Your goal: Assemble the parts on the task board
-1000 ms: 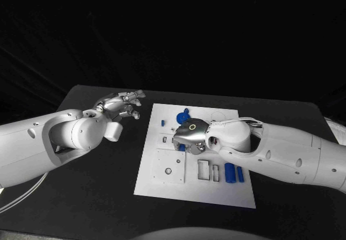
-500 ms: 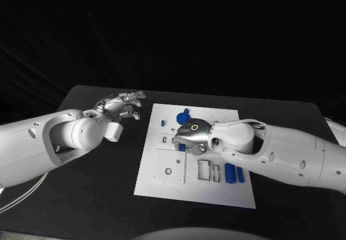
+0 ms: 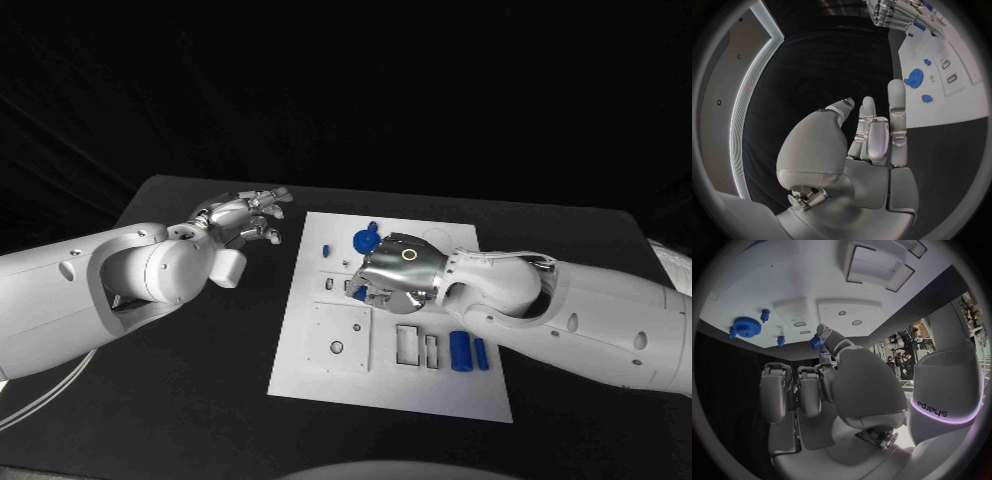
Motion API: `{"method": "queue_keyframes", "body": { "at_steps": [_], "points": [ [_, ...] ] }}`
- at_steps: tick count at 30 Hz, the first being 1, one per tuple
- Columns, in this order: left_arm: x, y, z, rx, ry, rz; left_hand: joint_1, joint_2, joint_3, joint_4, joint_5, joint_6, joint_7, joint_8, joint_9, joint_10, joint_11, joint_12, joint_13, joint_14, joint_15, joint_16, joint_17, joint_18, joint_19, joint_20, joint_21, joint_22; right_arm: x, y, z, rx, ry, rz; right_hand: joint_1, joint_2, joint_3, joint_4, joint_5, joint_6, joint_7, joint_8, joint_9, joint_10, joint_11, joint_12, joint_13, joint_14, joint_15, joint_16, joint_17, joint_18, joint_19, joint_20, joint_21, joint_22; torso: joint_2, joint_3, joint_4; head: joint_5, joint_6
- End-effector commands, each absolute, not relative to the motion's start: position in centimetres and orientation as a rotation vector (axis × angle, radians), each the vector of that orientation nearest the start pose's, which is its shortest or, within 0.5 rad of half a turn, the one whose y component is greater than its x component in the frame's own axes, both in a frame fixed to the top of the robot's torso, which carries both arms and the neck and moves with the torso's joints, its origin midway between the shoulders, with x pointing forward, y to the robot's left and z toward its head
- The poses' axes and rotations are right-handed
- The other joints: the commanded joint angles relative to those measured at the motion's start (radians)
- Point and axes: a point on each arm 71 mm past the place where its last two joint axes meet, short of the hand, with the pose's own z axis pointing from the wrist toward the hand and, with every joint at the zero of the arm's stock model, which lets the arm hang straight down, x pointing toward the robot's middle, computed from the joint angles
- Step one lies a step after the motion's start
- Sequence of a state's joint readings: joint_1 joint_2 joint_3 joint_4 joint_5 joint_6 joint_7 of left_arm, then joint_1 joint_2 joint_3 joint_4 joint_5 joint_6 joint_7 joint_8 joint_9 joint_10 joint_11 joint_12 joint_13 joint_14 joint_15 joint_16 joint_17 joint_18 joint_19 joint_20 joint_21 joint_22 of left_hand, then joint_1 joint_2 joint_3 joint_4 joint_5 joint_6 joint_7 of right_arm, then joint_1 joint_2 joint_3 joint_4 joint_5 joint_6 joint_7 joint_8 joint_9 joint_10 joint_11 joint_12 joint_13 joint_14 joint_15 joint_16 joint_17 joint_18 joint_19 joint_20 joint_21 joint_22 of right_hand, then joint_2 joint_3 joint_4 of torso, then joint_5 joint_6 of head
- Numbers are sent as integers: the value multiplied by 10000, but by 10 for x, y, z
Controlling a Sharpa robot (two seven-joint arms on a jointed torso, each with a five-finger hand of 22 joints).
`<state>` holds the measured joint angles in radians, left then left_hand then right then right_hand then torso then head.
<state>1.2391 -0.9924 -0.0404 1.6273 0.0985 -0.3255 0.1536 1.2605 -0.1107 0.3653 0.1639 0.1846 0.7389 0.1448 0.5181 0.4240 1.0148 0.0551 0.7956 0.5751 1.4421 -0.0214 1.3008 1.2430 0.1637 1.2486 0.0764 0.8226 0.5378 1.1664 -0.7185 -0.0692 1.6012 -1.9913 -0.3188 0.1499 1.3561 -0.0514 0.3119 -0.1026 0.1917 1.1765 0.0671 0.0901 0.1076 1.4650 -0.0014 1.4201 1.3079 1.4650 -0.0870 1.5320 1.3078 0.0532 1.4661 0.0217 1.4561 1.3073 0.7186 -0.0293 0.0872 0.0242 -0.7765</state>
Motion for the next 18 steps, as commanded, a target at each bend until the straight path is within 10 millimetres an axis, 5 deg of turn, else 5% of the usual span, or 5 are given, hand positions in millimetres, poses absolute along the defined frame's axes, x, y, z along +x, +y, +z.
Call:
{"method": "queue_keyframes", "body": {
  "at_steps": [1,10,18],
  "points": [
    [473,250,-170,-13492,15634,-14184,112,-8,-46,-4,40,-83,26,-70,-76,-43,52,58,-25,-35,53,-44,-12,126,24,88,-52,5,425,-100,-187,-8392,12853,9142,-134,-3,20,121,36,124,155,28,43,309,52,-37,1587,947,60,52,2123,-81,172,44,53,581,5,3,4,7,87],
    [468,247,-181,-13557,15881,-14392,-172,240,-133,393,51,461,44,-806,-1046,43,76,428,-167,175,90,427,423,14,391,137,441,677,432,-130,-178,-4587,13310,10701,-236,-50,8,213,47,49,193,-63,35,291,51,-42,1591,960,196,93,2183,-90,183,125,63,599,10,3,-11,35,313],
    [461,239,-196,-13659,16255,-14775,-539,444,-520,870,54,1307,-20,-1783,-2016,363,-1,1374,144,872,44,1887,2104,-421,1317,85,2704,3468,435,-150,-172,-954,13567,11925,-271,-35,4,256,24,41,224,-86,37,293,79,-26,1605,965,230,106,2202,-87,179,159,56,586,7,2,-1,0,571]
  ]
}}
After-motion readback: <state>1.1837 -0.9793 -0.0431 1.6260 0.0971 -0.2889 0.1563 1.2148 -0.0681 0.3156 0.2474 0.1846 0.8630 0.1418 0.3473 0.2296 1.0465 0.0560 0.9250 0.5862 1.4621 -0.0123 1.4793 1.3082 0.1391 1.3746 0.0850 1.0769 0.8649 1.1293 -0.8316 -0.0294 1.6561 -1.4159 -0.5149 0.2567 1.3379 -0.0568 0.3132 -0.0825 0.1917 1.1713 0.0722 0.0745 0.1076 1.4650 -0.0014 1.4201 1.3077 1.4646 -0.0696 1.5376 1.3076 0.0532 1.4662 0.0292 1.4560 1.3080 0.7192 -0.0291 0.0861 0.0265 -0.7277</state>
